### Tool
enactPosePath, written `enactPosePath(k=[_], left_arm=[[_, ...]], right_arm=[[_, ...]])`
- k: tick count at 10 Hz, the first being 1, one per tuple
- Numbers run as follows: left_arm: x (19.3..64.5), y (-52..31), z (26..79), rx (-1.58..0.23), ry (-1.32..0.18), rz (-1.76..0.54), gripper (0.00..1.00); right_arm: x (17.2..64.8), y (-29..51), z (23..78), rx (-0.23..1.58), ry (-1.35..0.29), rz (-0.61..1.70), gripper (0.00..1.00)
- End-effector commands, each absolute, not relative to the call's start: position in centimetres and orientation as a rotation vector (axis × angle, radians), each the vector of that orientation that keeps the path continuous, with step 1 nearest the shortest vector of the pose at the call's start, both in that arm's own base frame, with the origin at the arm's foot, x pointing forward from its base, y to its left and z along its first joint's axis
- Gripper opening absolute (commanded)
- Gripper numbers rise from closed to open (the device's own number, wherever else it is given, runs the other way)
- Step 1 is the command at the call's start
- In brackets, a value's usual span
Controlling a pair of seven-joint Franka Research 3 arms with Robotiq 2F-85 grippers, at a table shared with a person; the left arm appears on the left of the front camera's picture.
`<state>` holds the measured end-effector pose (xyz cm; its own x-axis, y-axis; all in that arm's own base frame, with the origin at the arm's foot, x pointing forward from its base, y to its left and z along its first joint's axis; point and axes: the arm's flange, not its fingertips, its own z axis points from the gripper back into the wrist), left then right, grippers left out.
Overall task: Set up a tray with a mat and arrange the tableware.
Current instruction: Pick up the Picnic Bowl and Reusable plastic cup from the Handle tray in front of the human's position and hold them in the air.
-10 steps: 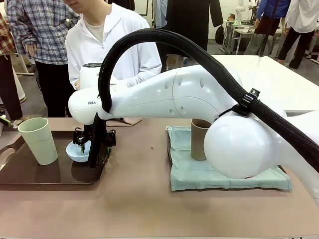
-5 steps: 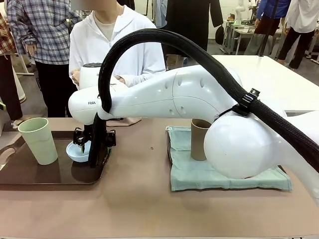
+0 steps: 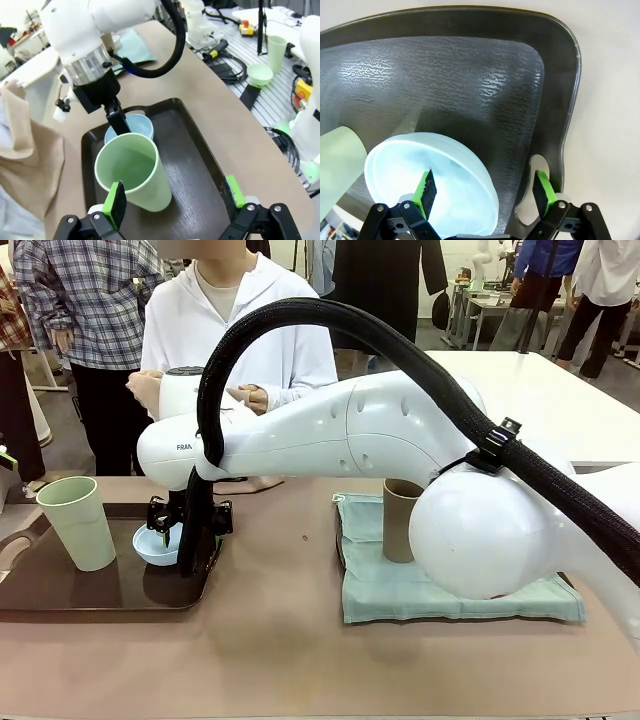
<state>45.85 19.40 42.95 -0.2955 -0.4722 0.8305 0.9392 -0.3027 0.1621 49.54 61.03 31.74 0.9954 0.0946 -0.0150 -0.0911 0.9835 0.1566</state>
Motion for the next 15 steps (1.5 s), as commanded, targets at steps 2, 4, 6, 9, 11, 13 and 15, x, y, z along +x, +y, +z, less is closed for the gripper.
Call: enactPosePath(k=[2, 4, 6, 9, 11, 13, 15], left_arm=[[45.8, 19.5, 43.3, -0.833, -0.830, -1.797, 1.00], [45.8, 19.5, 43.3, -0.833, -0.830, -1.797, 1.00], [45.8, 19.5, 43.3, -0.833, -0.830, -1.797, 1.00], [45.8, 19.5, 43.3, -0.833, -0.830, -1.797, 1.00], [45.8, 19.5, 43.3, -0.833, -0.830, -1.797, 1.00], [45.8, 19.5, 43.0, -0.835, -0.824, -1.778, 1.00], [47.2, 19.7, 40.9, -0.800, -0.806, -1.790, 1.00]], right_arm=[[49.5, 60.9, 31.8, 0.154, 0.020, 0.093, 1.00], [49.5, 60.9, 31.8, 0.154, 0.020, 0.093, 1.00], [49.5, 61.0, 31.7, 0.156, 0.022, 0.093, 1.00], [49.3, 61.0, 35.1, 0.101, -0.028, 0.078, 1.00], [49.5, 61.0, 33.0, 0.160, 0.012, 0.096, 1.00], [49.5, 60.8, 33.8, 0.152, 0.006, 0.098, 1.00], [49.6, 61.0, 33.3, 0.163, -0.002, 0.108, 1.00]])
